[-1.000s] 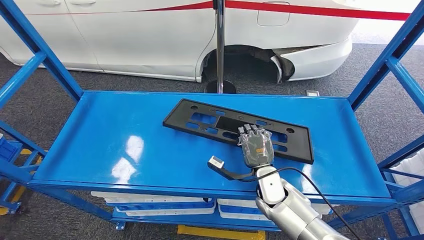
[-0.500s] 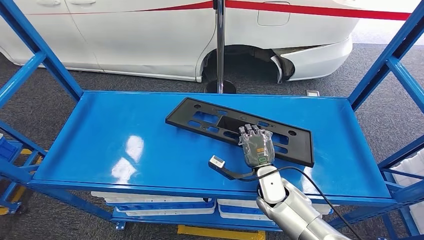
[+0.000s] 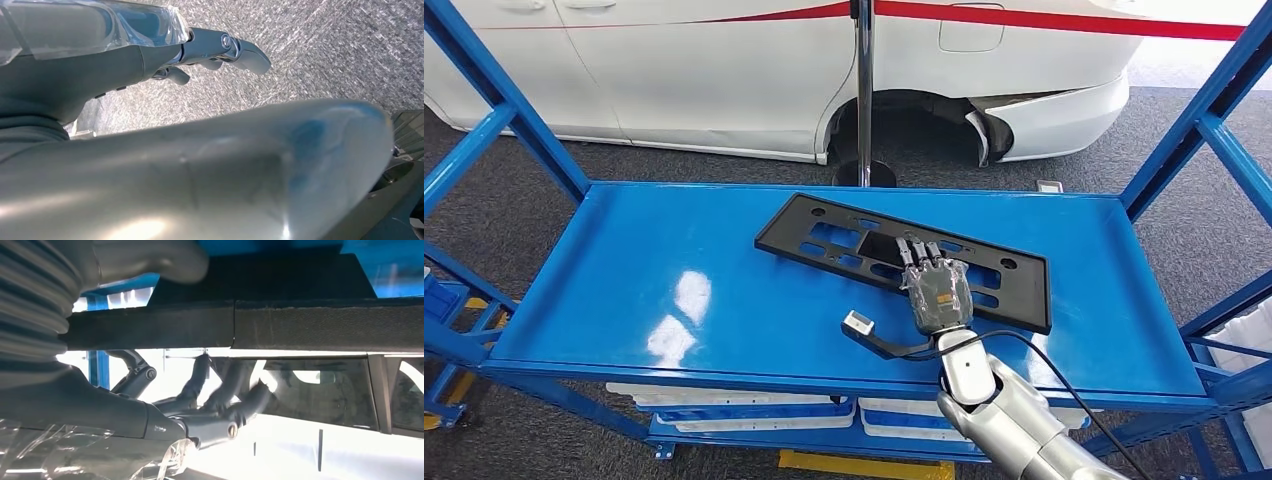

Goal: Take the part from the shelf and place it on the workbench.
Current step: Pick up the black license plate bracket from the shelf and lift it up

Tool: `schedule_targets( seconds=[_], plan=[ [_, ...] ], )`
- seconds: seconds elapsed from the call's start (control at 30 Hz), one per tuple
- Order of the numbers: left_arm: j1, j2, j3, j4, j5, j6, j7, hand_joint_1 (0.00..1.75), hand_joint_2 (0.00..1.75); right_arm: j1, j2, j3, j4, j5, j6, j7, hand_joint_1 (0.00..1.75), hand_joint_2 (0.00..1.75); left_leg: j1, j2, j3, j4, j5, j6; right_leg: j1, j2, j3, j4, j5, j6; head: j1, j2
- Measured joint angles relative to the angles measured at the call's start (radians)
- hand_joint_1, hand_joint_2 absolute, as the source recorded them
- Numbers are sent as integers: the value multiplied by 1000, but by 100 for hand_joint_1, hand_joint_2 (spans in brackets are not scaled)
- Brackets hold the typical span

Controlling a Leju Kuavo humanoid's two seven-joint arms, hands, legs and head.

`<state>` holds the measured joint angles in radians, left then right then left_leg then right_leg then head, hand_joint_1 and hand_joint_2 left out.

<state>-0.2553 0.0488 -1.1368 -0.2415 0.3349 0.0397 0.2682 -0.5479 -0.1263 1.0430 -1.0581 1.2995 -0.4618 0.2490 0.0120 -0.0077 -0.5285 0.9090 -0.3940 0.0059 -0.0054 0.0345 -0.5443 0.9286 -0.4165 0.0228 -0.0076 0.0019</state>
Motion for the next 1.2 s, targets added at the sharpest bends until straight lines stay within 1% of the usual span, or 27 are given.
schedule_targets(
  seconds=[0.27,0.67,0.97,1.2],
  plan=[
    [0,-2,0,0,0,0,-1,0,0,-15,0,0,-12,-7,20,-3,0,175,0,0,0,0,0,0,0,0,0,0,0,0,0,0],
    [1,-6,4,0,0,0,-13,0,0,-38,-1,6,-59,-21,145,-23,0,175,0,0,0,0,0,0,0,0,0,0,0,0,0,0],
    [1,-9,18,0,-1,0,-21,0,0,-89,-3,29,-119,-62,256,-44,0,175,0,0,-1,0,0,0,0,0,-1,0,0,0,0,0],
    [2,-13,24,0,-1,0,-30,0,0,-109,-3,55,-141,-71,292,-52,0,175,0,0,-2,0,0,0,0,0,-2,0,0,0,0,0]
  ],
)
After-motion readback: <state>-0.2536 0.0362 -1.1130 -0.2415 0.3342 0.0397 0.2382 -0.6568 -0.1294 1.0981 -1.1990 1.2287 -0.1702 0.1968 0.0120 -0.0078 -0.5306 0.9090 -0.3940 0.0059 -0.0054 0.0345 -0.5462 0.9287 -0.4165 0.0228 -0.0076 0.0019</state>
